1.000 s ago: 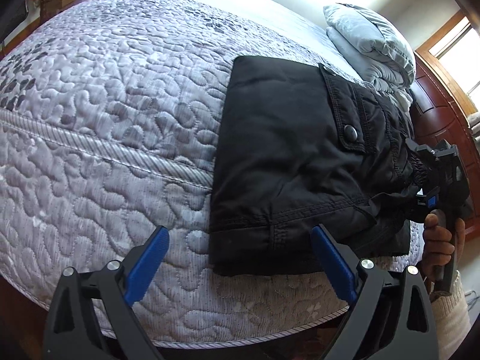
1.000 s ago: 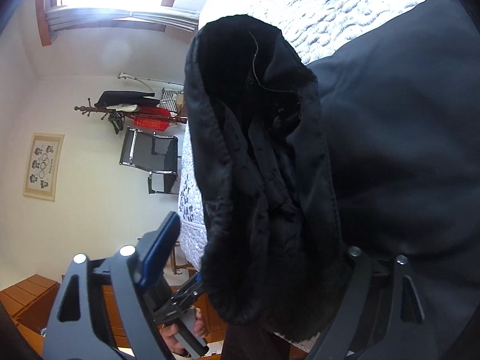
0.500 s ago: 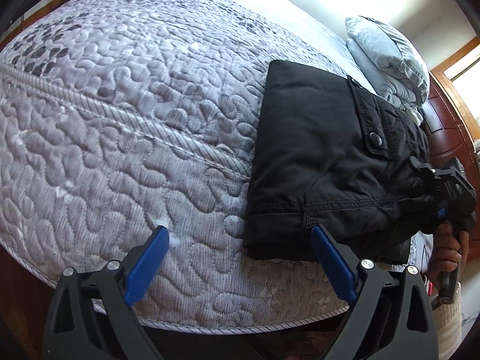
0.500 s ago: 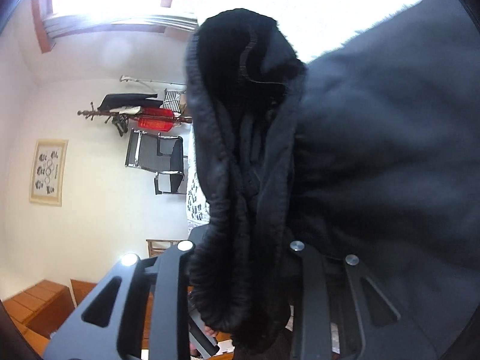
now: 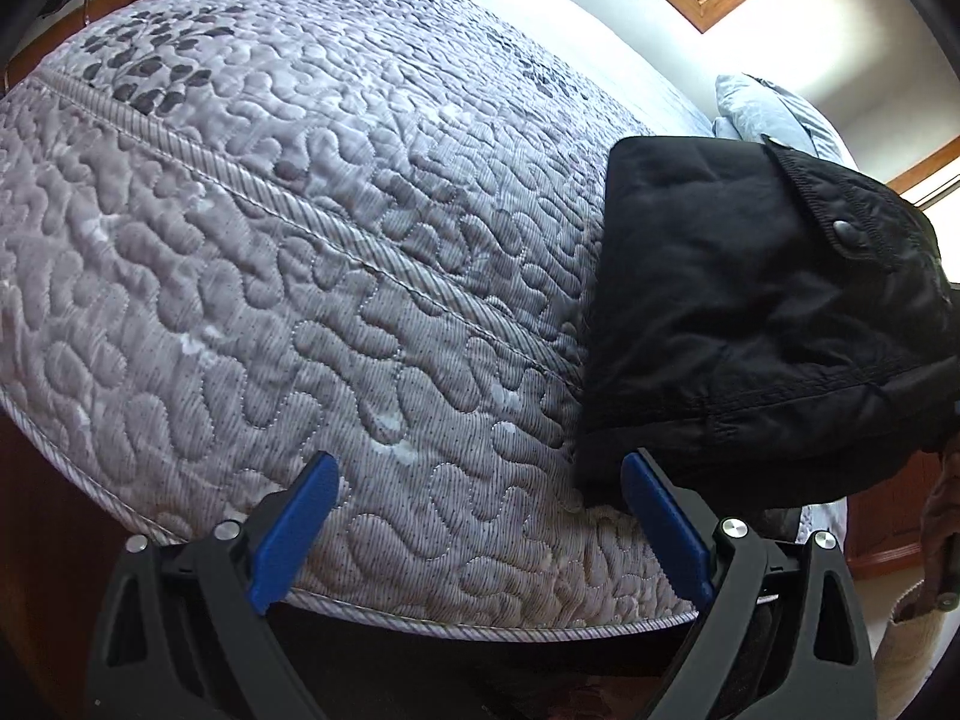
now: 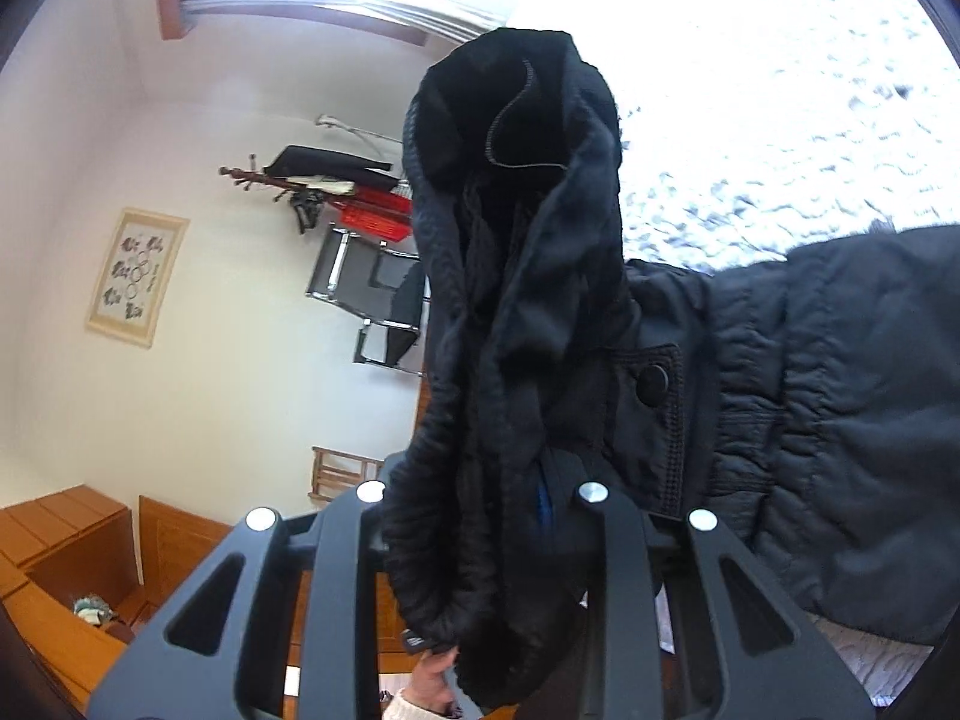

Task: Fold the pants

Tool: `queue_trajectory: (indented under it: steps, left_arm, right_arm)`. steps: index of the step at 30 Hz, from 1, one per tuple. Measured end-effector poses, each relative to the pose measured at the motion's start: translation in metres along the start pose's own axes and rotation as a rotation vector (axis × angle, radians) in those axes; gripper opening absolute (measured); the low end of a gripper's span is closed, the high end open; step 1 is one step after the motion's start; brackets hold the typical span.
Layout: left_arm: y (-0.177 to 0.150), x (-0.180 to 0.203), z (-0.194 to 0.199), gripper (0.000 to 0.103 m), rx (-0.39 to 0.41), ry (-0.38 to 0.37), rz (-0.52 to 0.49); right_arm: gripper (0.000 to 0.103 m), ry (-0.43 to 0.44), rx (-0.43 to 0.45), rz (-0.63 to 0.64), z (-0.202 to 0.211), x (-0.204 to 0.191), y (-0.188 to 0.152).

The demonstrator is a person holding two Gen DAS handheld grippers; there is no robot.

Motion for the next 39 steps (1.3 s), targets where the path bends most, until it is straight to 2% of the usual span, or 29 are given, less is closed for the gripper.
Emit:
queue_trajectory:
  steps: [3, 9, 18, 23, 28, 39]
  left_arm:
    - [-0.001, -0.004, 0.004, 0.096, 0.008, -0.008, 0.01]
    - [0.003, 0.01, 0.004, 0.096, 0.006, -0.019, 0.0]
    - [0.005, 0.044, -0.005, 0.096, -0.022, -0.023, -0.066]
    - [0.005, 0.06, -0.01, 0.096, -0.039, -0.024, -0.102]
    - [0.004, 0.073, -0.013, 0.096, -0.052, -0.016, -0.143]
    - [0.003, 0.086, -0.017, 0.096, -0.072, -0.001, -0.174]
  right_arm:
    - [0.025, 0.009, 0.02, 0.028, 0.022, -0.01, 0.005]
    - [0.025, 0.01, 0.063, 0.036, 0.057, -0.014, 0.001]
    - [0.025, -0.025, 0.141, -0.011, 0.119, 0.012, 0.003]
    - [0.025, -0.04, 0.185, -0.068, 0.151, 0.043, -0.002]
    - [0.025, -0.053, 0.21, -0.123, 0.162, 0.075, -0.009]
    - [0.025, -0.085, 0.221, -0.261, 0.16, 0.148, -0.021]
Point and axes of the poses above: each gripper's, at about its wrist camera, not at the fingertips, and z roughly against the way its jaws point, x to its right, y to its top, the point moved 2 cm from there along -z, roughly the way its jaws point, and after that the axes turned 1 degree about -x, right-handed, at the moved point
